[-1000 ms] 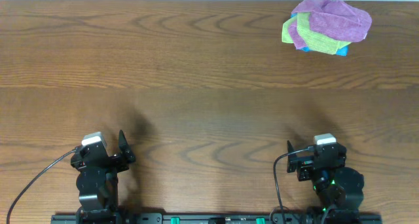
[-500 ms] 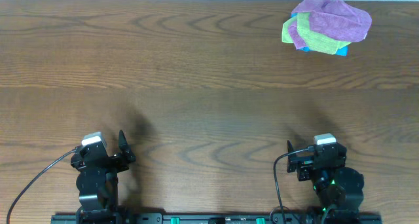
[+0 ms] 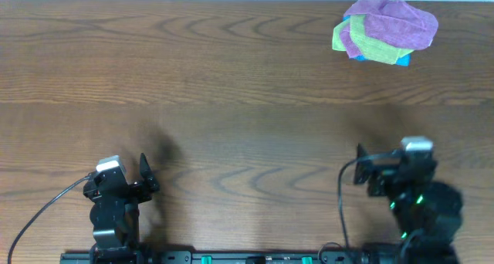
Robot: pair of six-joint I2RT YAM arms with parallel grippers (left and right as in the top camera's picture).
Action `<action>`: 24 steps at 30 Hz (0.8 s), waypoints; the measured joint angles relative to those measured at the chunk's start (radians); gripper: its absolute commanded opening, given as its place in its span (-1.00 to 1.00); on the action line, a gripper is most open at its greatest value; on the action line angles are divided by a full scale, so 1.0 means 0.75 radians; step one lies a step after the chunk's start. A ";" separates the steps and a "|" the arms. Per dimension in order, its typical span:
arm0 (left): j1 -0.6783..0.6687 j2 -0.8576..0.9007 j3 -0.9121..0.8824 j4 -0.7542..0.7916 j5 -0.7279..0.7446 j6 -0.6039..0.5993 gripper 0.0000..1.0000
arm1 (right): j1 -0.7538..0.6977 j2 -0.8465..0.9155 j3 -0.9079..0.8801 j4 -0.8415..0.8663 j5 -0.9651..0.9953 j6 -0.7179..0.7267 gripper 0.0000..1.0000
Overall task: Fold the cloth
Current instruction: 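Reach the right gripper to the cloth pile and grasp the purple cloth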
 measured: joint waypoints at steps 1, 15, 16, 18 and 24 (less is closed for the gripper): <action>0.000 0.000 0.000 0.001 -0.001 0.001 0.90 | -0.004 0.082 0.071 -0.013 0.014 0.001 0.98; 0.000 -0.003 -0.002 0.004 -0.009 0.001 0.90 | -0.134 1.372 1.283 -0.274 0.067 0.027 0.98; 0.000 -0.002 -0.002 0.004 -0.009 0.001 0.90 | -0.145 1.427 1.330 -0.276 0.062 0.029 0.99; 0.000 -0.003 -0.002 0.005 -0.009 0.001 0.90 | -0.170 1.552 1.438 -0.253 0.047 0.030 0.98; 0.000 -0.003 -0.002 0.005 -0.009 0.001 0.90 | -0.225 1.840 1.610 -0.068 -0.037 0.030 0.99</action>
